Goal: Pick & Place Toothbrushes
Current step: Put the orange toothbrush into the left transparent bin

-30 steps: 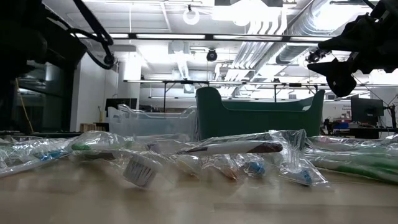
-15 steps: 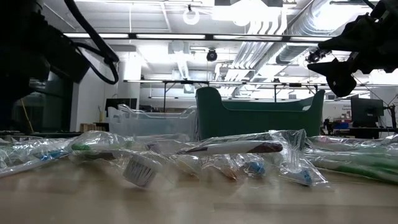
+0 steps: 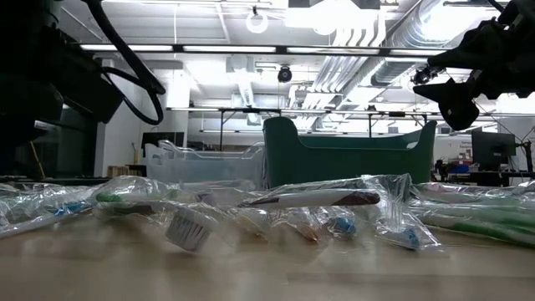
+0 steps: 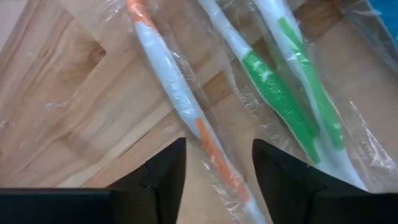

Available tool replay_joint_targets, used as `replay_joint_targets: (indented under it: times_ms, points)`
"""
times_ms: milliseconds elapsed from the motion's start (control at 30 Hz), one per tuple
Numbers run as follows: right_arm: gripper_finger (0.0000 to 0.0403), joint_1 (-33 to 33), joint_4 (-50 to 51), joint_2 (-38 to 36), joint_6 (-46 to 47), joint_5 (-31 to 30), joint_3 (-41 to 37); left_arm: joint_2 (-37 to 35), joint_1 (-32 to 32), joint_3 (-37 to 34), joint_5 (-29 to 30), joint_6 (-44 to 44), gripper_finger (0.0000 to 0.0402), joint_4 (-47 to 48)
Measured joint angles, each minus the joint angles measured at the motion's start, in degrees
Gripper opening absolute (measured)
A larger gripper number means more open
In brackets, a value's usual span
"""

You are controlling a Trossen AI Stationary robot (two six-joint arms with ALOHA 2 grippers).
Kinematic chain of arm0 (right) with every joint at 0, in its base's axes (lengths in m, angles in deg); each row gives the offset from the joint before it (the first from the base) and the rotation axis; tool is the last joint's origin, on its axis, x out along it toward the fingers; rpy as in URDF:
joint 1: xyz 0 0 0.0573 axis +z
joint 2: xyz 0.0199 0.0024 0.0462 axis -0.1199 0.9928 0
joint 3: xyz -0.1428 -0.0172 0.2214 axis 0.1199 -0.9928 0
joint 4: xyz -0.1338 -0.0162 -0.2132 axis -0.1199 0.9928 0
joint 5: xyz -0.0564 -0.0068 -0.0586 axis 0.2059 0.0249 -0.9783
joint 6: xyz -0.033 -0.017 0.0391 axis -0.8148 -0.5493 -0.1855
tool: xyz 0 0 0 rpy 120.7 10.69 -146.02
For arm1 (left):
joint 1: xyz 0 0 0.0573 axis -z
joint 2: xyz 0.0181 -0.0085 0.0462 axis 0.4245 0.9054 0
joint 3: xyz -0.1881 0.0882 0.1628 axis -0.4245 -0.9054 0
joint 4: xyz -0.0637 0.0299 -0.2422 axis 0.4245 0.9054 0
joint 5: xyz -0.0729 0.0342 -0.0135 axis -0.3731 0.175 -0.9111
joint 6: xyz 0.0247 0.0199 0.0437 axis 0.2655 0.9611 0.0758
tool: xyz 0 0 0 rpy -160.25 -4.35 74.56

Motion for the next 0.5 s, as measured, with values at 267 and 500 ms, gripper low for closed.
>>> replay_joint_targets:
  times_ms: [267,500]
  points:
    - [0.0233,0.02,0.0,0.0,0.0,0.0,0.0,0.07,-0.02,-0.01,-0.38,1.6,0.0081,-0.54]
    - [0.0233,0.0,0.0,0.0,0.0,0.0,0.02,-0.83,0.0,-0.22,0.59,4.8,0.0011,0.94]
